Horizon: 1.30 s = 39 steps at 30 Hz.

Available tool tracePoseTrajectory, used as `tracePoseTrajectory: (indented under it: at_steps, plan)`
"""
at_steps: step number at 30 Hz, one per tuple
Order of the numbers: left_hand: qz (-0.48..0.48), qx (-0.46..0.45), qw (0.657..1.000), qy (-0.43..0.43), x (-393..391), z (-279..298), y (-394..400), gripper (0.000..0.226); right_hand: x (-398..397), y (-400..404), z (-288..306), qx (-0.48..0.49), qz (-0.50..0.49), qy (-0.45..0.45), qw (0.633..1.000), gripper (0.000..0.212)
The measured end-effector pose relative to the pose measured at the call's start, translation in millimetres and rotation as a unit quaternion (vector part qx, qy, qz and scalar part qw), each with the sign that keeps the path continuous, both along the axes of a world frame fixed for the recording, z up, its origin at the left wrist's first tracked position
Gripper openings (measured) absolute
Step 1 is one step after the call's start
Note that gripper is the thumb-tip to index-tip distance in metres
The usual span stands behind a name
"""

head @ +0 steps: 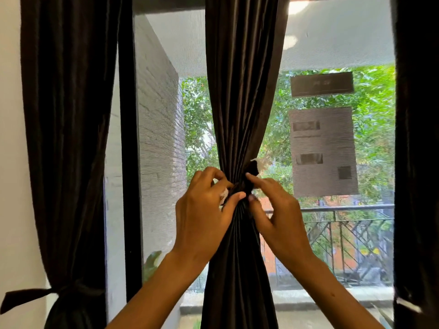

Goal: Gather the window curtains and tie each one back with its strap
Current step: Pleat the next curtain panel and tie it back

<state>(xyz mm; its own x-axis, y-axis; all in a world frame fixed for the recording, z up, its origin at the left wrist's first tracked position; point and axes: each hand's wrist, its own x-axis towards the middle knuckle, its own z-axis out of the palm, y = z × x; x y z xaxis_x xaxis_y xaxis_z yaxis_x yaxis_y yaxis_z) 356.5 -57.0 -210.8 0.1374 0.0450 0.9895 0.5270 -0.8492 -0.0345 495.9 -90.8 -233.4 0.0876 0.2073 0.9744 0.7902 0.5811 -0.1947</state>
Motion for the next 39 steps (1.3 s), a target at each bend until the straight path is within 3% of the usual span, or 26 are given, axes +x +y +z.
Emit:
tracePoseTrajectory:
  at_steps: [3, 8, 11, 16, 21, 23, 26, 30, 34, 36, 39]
  plan:
    - [-0.003, 0.027, 0.999, 0.020, -3, 1, 1, 0.024, 7, 2, -1, -0.015, 0.000, -0.049, 0.999, 0.048]
    - [0.006, 0.197, 0.976, 0.095, -8, 7, 7, 0.021, 7, 4, -2, 0.028, -0.050, -0.043, 0.997, 0.035]
    - [0.013, 0.239, 0.961, 0.141, -8, 11, 19, 0.015, 7, -2, -2, 0.051, -0.117, -0.052, 0.990, 0.025]
    - [-0.030, 0.170, 0.979, 0.107, -8, 7, 23, 0.027, 9, -19, 4, 0.067, -0.148, -0.111, 0.980, 0.019]
    - [-0.147, 0.049, 0.987, 0.029, -3, 7, 14, 0.027, 6, -38, 12, -0.062, 0.026, -0.084, 0.994, 0.029]
    - [-0.197, 0.007, 0.980, -0.007, 0, 7, 7, 0.022, 8, -42, 15, -0.069, 0.014, -0.121, 0.990, 0.037]
    - [-0.236, -0.050, 0.969, -0.049, 3, 7, 0, 0.020, 15, -41, 22, 0.008, -0.105, -0.189, 0.976, 0.028]
    - [-0.284, -0.131, 0.944, -0.100, 6, 7, -3, 0.015, 27, -34, 27, 0.171, -0.225, -0.240, 0.929, 0.010]
    - [-0.311, -0.155, 0.929, -0.129, 9, 7, -7, 0.013, 27, -33, 27, 0.229, -0.214, -0.262, 0.913, 0.016]
    - [-0.318, -0.177, 0.914, -0.177, 12, 9, -6, 0.017, 24, -34, 28, 0.222, -0.187, -0.264, 0.920, 0.014]
    - [-0.328, -0.248, 0.884, -0.221, 16, 14, -2, 0.004, 17, -36, 29, 0.192, -0.149, -0.235, 0.941, 0.017]
